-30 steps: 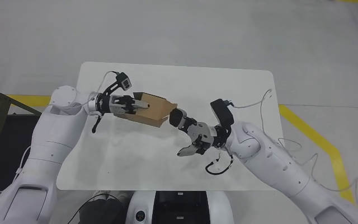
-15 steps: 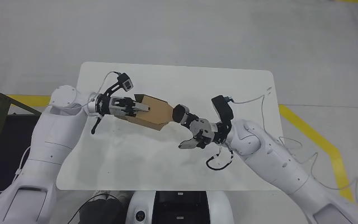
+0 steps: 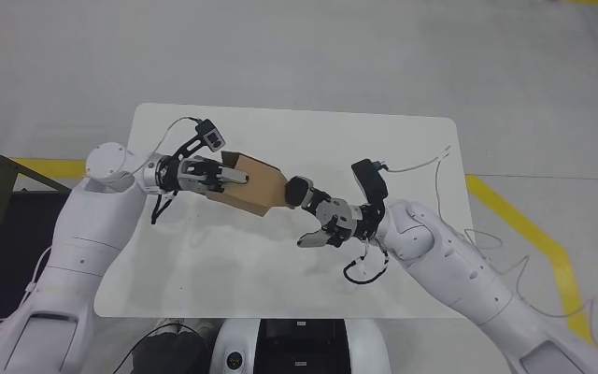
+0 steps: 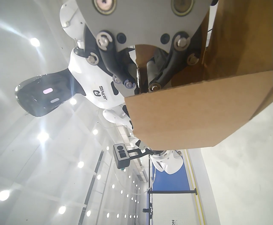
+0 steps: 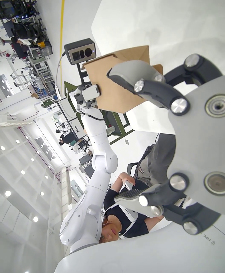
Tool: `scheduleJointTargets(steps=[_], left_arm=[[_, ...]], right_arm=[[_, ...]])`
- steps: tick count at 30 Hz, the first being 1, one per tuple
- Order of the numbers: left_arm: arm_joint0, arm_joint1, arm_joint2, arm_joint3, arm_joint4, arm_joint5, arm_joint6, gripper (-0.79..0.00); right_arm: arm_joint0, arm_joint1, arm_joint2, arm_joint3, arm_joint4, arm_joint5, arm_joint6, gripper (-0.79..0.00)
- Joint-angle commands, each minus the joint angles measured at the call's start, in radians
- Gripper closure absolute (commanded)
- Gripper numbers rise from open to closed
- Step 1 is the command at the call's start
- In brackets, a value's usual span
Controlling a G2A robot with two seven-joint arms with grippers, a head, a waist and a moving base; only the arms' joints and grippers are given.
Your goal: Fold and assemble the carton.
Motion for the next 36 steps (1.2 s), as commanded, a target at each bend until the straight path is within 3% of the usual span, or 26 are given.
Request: scheduleJointTargets(steps=[1, 36], left_arm=[[0.000, 0.003, 0.006, -0.002, -0.016, 0.002, 0.000, 0.000], [-0.028, 0.019, 0.070, 0.001, -0.105, -0.018, 0.000, 0.000]], right_arm=[[-0.002, -0.002, 0.003, 0.000, 0.000, 0.000, 0.003, -0.785], [-0.007, -0.049, 0.019, 0.024, 0.028, 0.000, 0.060, -0.785]])
